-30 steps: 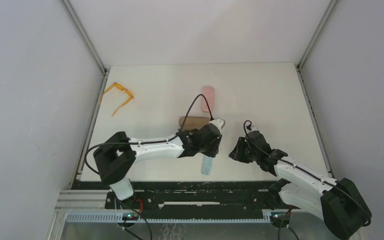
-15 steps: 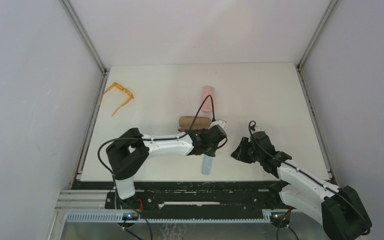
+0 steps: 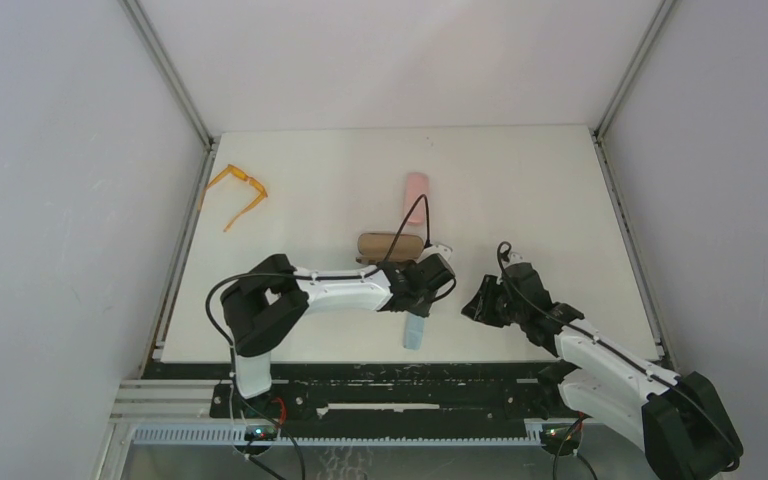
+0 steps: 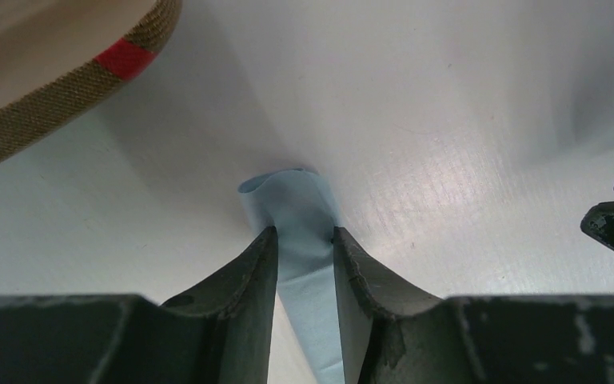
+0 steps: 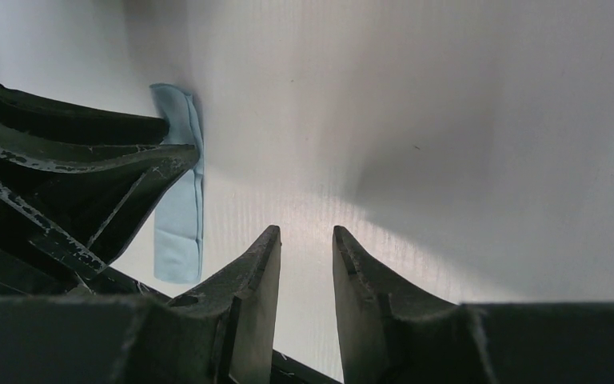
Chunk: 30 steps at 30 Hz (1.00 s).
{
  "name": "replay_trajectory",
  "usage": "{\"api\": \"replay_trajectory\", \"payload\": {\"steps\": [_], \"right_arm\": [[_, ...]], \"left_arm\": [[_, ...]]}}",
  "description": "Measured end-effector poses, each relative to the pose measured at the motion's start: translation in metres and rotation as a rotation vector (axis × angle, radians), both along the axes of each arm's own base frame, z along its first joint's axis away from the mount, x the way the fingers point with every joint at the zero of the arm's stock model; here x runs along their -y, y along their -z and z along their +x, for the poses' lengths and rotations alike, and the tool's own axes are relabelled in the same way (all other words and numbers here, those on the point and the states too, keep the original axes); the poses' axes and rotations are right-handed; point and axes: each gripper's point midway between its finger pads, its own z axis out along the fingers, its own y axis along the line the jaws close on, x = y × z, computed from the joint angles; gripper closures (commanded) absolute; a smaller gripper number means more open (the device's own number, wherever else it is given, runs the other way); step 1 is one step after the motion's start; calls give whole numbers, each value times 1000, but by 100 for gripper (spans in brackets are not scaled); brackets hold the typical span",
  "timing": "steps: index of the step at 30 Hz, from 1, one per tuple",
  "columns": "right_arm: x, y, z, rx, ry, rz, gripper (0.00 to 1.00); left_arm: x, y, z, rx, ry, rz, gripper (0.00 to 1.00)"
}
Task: Organize the sunglasses
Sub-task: Pick up the glasses cleaning cloth from the center of the board.
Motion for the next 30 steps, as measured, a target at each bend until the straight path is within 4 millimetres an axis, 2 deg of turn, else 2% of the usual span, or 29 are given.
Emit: {"api": "replay_trajectory", "payload": {"steps": [5,10,16,19,23,26,30], "right_arm": [[-1,0,-1,-1,-7,4,70],[-1,-1,-1,0,-9,6,70],[-3,-8,1,32,-18,21,69],[-5,-13,0,52,-39,34,68],[-13,-25,-1,96,-91,76,65],[-20,-39,-4,166,-134,135,63],[-32,-68,-8,301,-210,236,61]], "left_arm": [[0,0,0,1,-1,2,76],[-1,0,1,7,-5,5,98],[0,-1,2,10,-4,-2,100],[-2,-8,0,21,-3,-31,100],[-5,-33,-6,48,9,-123,100],[-6,-67,-12,91,25,-258,100],[-10,-113,-23,147,56,-442,100]]}}
